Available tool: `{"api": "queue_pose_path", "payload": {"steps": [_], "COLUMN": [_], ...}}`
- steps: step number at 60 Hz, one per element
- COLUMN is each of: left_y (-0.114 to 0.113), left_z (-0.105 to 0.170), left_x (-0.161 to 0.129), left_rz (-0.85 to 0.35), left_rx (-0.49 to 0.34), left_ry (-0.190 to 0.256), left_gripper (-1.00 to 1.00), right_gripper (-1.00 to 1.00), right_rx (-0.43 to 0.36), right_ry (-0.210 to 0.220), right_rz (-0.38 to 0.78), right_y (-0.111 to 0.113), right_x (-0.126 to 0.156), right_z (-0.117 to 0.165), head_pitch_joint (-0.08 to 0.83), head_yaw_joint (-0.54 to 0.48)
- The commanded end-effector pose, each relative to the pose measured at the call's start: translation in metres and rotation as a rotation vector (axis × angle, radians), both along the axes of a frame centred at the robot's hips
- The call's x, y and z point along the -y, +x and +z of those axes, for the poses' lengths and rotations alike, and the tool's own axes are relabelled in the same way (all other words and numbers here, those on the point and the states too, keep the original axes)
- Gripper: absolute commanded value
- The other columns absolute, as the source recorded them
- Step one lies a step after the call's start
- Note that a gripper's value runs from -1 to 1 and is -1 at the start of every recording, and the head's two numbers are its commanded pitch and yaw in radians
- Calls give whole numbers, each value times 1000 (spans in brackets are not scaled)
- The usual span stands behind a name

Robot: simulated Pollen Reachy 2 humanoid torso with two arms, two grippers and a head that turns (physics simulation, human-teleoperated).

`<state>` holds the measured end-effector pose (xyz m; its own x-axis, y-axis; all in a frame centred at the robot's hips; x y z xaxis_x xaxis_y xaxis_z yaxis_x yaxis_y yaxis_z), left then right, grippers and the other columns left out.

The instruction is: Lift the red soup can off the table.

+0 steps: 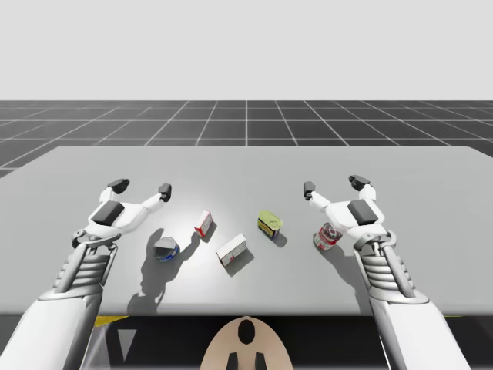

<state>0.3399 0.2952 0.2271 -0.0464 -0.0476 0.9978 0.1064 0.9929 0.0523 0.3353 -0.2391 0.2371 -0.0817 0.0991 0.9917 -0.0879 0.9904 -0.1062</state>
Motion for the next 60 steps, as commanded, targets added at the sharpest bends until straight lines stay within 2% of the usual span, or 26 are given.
{"api": "queue_pose_path", "payload": {"steps": [1, 12, 33, 38, 60], "left_y": [0, 0, 0, 0, -1], "left_z": [0, 0, 0, 0, 1], "left_x": [0, 0, 1, 1, 3], "left_rz": [1, 4, -3, -3, -8], "left_rx": [2, 4, 5, 6, 12], "left_ry": [5, 4, 10, 9, 19], "left_gripper": [-1000, -1000, -1000, -1000, -1000], "right_gripper": [-1000, -1000, -1000, -1000, -1000], "right_rx": [-10, -25, -18, -17, -13], "right_ry": [9, 1, 7, 5, 1], "right_rz": [31, 46, 14, 11, 4], "right_y": [-3, -2, -1, 0, -1], "right_x": [-1, -1, 0, 0, 1], "right_z": [-1, 1, 4, 4, 4], "head_pitch_joint": [2, 51, 354, 422, 610], "head_yaw_joint": [-1, -2, -13, -52, -294]}}
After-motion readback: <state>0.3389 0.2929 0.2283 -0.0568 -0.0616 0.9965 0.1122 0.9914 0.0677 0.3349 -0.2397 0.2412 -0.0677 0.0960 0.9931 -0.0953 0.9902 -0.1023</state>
